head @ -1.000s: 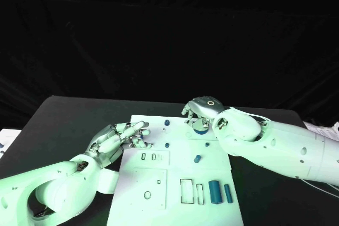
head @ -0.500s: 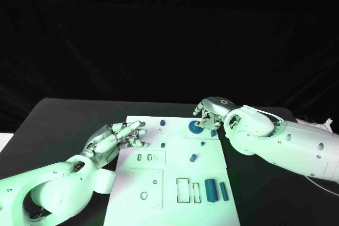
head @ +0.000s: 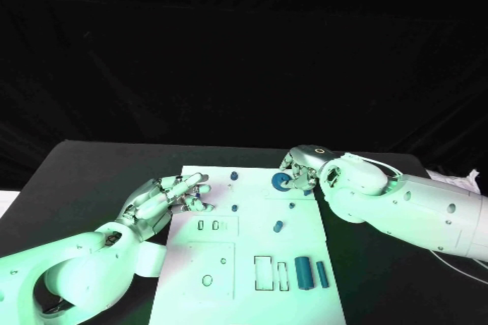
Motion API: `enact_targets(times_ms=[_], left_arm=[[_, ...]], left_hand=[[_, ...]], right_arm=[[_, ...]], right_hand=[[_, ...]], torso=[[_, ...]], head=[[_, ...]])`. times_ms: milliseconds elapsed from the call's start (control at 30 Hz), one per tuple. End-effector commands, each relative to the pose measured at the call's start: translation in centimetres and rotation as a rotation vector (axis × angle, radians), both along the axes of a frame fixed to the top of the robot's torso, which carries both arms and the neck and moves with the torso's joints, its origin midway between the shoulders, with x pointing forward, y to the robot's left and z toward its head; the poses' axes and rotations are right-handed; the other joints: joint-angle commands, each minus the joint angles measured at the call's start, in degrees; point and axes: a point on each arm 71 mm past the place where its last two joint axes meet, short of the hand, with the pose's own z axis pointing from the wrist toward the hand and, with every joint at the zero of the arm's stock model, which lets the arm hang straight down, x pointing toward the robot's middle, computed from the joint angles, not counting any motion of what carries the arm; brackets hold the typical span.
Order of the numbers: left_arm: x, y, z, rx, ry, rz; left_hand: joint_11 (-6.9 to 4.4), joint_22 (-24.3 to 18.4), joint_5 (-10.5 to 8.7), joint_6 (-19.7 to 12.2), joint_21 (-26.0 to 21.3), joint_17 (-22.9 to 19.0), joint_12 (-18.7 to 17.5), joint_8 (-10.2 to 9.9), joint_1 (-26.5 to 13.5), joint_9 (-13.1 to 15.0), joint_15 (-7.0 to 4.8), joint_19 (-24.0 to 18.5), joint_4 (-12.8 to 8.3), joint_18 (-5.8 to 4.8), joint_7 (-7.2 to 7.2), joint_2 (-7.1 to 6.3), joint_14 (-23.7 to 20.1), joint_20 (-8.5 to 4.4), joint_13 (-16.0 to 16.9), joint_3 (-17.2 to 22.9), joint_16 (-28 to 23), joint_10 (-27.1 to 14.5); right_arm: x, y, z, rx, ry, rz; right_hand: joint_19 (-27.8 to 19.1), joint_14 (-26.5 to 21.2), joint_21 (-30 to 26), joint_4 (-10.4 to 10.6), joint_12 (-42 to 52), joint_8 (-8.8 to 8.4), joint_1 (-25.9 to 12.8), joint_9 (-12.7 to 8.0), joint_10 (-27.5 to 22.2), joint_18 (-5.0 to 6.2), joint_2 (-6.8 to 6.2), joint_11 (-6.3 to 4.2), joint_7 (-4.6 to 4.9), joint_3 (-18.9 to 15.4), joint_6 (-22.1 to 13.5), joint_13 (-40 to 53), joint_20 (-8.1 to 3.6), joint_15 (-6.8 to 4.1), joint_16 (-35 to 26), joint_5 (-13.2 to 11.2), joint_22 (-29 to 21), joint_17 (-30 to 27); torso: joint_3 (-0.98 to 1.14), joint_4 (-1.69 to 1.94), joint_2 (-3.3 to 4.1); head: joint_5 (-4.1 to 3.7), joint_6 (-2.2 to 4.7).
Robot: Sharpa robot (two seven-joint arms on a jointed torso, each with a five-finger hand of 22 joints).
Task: Assemble the parts on the task board
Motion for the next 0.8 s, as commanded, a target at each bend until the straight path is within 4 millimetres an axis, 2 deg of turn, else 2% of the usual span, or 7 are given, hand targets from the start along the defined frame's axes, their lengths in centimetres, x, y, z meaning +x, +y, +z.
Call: enact_targets(times_ms=[33,800], left_arm=[[-0.03,-0.20,0.15,-0.015,-0.006,-0.019],[0.04,-0.18,0.08,-0.013,-0.003,-0.018]], left_hand=[[0.11,0.0,0.18,-0.2,-0.3,0.0,-0.1,-0.3,-0.1,0.0,0.06,-0.4,-0.3,0.42,0.10,0.39,-0.3,-0.10,0.1,0.0,0.1,-0.4],[0.11,0.0,0.18,-0.2,-0.3,0.0,-0.1,-0.3,-0.1,0.0,0.06,-0.4,-0.3,0.42,0.10,0.39,-0.3,-0.10,0.1,0.0,0.1,-0.4]], right_arm=[[0.09,-0.09,-0.40,-0.022,0.035,-0.014],[0.44,-0.18,-0.85,-0.020,0.074,-0.014]], right_hand=[[0.5,2.5,0.3,0.4,1.7,0.36,0.7,0.1,0.5,-1.24,0.09,0.20,0.05,-0.3,-0.1,1.8,0.03,0.26,0.6,0.3,0.4,0.6],[1.2,2.8,0.9,1.6,11.9,1.52,1.0,0.8,3.4,-1.51,1.33,-0.12,-0.36,-0.8,2.3,11.8,-0.11,0.04,1.9,0.5,1.9,2.6]], torso=[[-0.02,-0.05,-0.02],[-0.01,0.01,0.04]], head=[[0.11,-0.06],[0.13,-0.23]])
